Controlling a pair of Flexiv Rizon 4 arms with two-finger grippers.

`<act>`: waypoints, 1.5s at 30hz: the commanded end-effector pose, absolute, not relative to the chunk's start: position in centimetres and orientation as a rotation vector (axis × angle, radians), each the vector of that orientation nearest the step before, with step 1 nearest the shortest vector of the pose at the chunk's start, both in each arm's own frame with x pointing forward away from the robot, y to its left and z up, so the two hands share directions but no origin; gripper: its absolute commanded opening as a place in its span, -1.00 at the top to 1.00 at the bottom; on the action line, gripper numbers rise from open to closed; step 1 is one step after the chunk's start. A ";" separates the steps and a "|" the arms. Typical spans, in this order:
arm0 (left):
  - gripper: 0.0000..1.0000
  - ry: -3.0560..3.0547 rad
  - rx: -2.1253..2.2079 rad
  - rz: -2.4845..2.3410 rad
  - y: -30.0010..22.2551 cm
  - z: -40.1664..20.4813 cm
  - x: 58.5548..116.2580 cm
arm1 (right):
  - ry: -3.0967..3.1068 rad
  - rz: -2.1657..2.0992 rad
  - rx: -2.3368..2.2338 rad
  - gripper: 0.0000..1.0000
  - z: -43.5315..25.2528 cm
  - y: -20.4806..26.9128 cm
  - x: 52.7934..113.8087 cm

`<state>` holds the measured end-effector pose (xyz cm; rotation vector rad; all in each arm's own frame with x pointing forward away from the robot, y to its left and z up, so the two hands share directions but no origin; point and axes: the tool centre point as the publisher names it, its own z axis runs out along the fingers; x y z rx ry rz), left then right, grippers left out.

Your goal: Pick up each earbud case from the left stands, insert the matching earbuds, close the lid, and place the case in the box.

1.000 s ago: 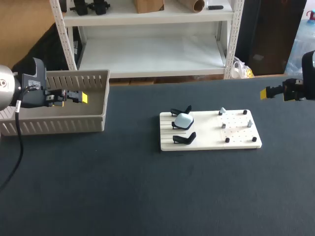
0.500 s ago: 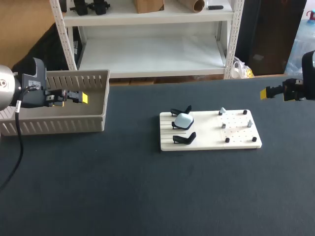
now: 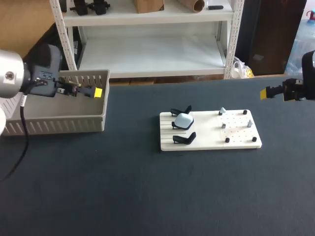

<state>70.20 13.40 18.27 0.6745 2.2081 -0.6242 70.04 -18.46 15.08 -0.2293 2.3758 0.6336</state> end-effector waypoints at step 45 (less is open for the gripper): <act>-1.00 1.628 1.639 -0.936 -4.3 8.1 74.1 | 2.375 0.636 -0.231 -1.00 15.0 -18.5 70.0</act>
